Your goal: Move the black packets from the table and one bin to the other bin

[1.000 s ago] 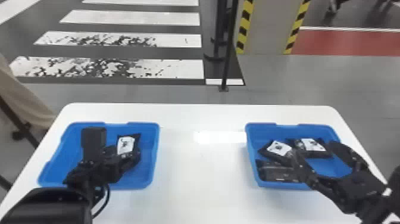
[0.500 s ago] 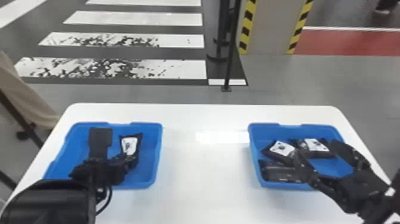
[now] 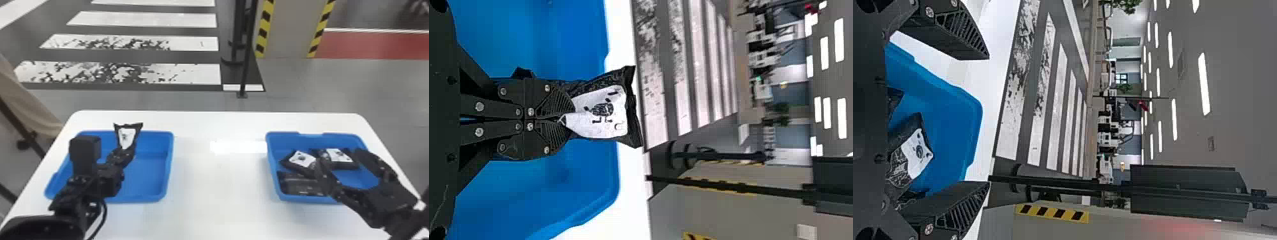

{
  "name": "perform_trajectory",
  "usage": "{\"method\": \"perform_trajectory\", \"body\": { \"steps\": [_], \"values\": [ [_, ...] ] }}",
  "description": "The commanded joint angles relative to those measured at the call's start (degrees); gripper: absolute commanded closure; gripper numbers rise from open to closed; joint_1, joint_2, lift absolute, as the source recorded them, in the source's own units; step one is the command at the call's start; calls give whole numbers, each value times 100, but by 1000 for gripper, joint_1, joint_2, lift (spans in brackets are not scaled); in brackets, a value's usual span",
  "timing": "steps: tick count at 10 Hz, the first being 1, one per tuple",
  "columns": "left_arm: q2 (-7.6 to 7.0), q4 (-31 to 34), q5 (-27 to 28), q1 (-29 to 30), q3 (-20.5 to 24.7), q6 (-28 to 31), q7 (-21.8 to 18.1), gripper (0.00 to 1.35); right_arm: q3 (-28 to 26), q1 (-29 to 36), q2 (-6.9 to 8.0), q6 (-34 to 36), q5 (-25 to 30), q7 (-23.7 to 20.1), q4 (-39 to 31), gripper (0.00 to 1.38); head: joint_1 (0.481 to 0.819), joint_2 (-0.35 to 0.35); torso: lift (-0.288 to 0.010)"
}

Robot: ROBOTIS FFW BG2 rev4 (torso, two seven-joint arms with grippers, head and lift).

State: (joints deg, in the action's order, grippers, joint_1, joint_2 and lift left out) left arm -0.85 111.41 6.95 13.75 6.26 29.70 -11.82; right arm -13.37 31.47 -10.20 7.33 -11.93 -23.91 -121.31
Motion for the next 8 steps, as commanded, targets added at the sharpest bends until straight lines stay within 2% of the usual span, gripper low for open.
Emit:
{"method": "perform_trajectory", "body": {
  "steps": [1,2,3,4,6,8],
  "values": [
    [14,692,-398,692,25,-1016,145,1208,11,-26,-9,-30,-132,0,-111,125,695,-2,-110],
    [-21,1100,-844,1213,-78,-1916,233,1208,68,-40,-26,-30,-303,-9,-153,125,695,-1,-110],
    [-100,1198,-1278,1634,-272,-2970,233,1208,103,-96,-53,-2,-338,-44,-237,125,695,-7,-110],
    [-135,1198,-1358,1930,-421,-3716,145,1208,103,-195,-79,181,-418,-105,-279,125,695,-24,-110],
    [-109,1044,-1370,2113,-535,-4376,-66,1208,251,-757,-220,1320,-772,-545,-420,125,695,-46,-110],
    [-179,833,-1370,1972,-741,-4601,-206,1208,937,-1643,-580,2403,-1343,-949,-645,125,695,-5,-110]
  ]
}}
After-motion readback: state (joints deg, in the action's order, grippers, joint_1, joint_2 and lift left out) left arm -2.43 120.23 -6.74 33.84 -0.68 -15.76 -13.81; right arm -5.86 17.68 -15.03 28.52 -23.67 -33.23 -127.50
